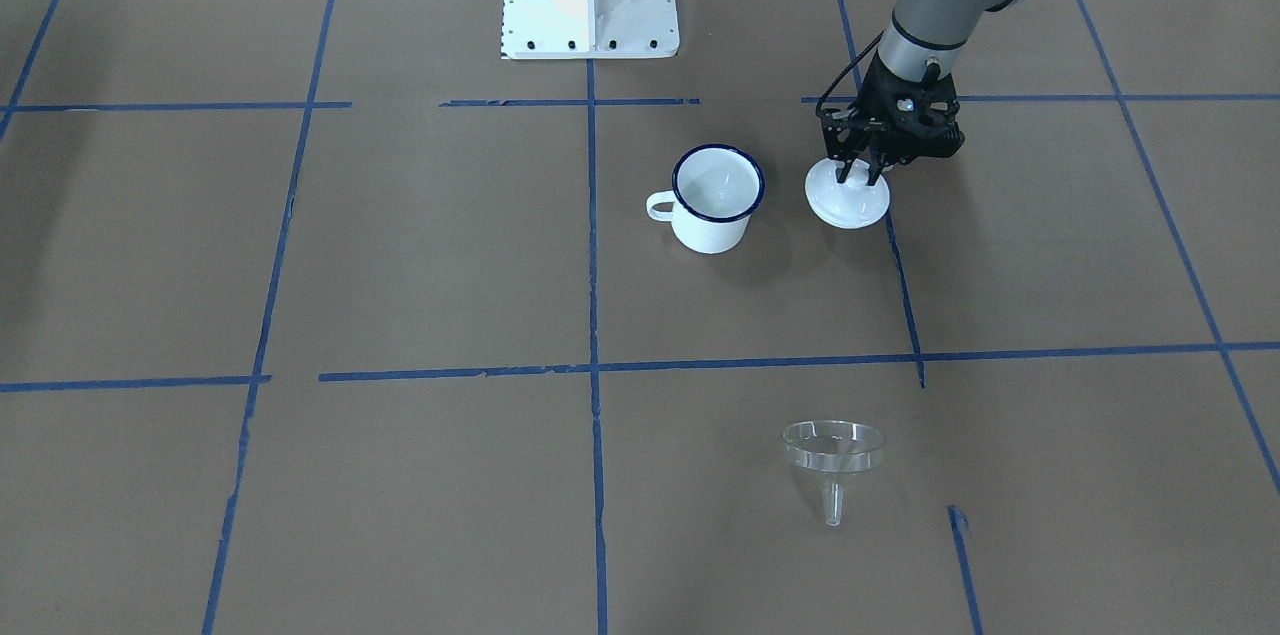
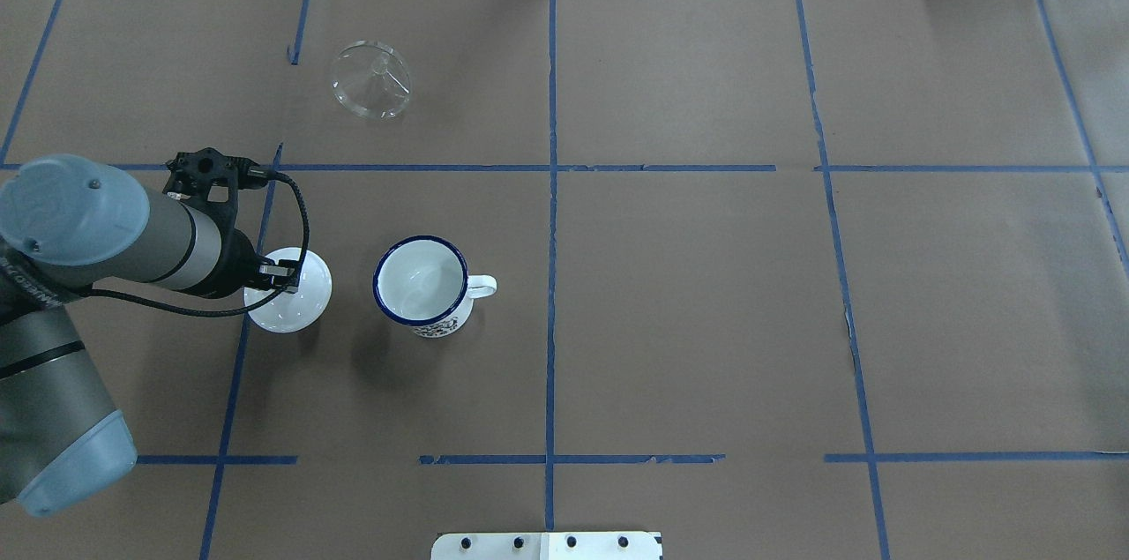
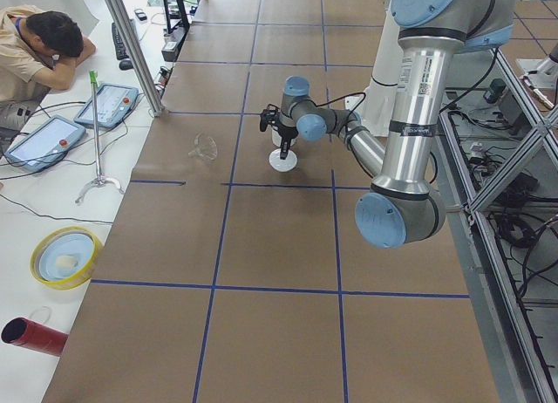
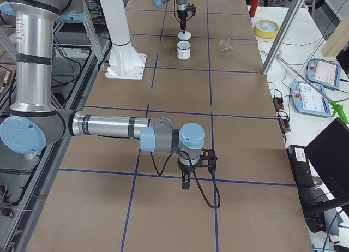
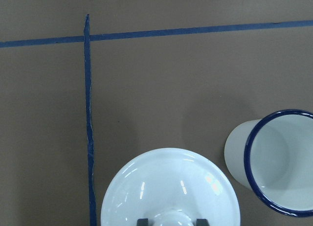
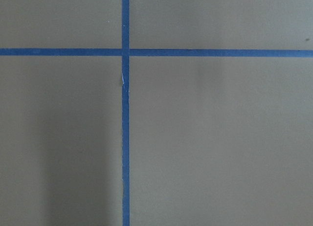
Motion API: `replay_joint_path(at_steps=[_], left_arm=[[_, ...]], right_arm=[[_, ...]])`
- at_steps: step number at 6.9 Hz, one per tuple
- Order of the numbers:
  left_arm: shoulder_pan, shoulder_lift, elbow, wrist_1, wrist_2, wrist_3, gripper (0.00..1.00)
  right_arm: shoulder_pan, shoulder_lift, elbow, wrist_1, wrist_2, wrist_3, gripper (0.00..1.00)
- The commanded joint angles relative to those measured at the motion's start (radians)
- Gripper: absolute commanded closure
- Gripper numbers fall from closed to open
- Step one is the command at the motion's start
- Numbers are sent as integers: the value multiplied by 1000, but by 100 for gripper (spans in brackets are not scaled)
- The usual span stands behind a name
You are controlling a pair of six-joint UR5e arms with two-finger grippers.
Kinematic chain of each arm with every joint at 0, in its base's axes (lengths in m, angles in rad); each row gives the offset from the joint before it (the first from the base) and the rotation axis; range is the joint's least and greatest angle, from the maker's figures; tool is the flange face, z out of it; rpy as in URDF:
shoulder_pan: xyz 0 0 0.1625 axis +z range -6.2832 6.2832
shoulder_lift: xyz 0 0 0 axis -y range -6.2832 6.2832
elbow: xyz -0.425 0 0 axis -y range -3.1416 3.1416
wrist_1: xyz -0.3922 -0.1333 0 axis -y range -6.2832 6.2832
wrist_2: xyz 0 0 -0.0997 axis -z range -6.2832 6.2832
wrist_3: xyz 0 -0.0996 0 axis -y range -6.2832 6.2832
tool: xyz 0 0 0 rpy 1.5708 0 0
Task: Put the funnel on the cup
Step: 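Lower the lid onto the table and open the left gripper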
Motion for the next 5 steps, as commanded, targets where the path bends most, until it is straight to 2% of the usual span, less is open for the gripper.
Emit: replay_joint_path(at_steps=[1, 5], left_arm=[[3, -10, 50, -18, 0, 1, 100], [9, -33, 75, -18, 0, 3, 100]], right_arm=[[0, 0, 0, 0, 0, 0, 0], [0, 0, 0, 0, 0, 0, 0]])
